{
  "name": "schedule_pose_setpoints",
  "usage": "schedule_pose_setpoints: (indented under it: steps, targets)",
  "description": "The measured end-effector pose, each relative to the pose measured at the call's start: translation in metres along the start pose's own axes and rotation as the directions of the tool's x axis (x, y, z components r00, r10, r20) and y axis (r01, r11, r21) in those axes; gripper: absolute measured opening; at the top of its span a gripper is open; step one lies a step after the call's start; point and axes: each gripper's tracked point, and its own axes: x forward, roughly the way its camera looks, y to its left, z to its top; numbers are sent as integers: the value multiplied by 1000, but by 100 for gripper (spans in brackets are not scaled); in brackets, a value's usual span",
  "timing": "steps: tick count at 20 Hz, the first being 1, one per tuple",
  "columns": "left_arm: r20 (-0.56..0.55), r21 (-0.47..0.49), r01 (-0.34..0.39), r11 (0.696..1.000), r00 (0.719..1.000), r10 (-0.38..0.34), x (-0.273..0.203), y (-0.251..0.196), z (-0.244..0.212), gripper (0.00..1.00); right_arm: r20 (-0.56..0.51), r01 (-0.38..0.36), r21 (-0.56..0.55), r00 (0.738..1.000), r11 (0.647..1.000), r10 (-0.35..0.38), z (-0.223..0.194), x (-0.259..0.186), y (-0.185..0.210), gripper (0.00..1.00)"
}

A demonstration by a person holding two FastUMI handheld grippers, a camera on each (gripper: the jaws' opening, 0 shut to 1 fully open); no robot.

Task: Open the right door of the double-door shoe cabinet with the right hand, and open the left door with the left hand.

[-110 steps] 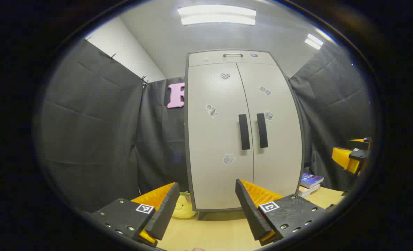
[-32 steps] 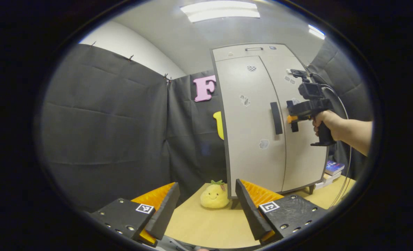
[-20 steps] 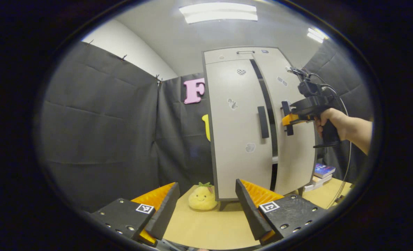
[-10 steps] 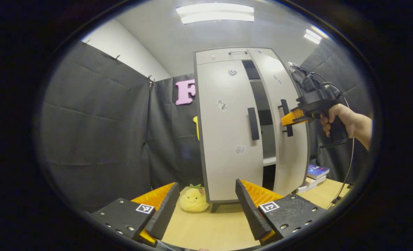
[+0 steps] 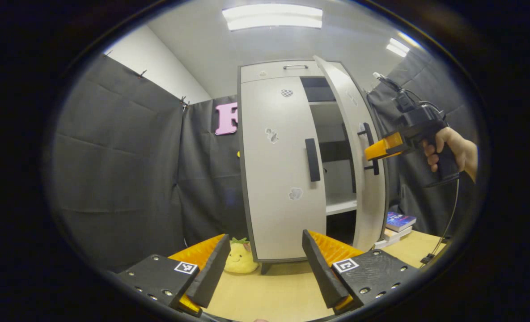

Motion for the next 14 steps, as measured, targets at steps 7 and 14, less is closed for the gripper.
schedule_pose_setpoints:
  steps: [7,14]
  targets:
    - [3,-2,43,999,999,-43,8,-25,1,94,-7,-16,7,1000,1000,16,2,-21,-13,14]
    - [13,-6,98,995,995,-98,13,-51,6,94,-6,18,3,1000,1000,-18,4,-34,-27,14]
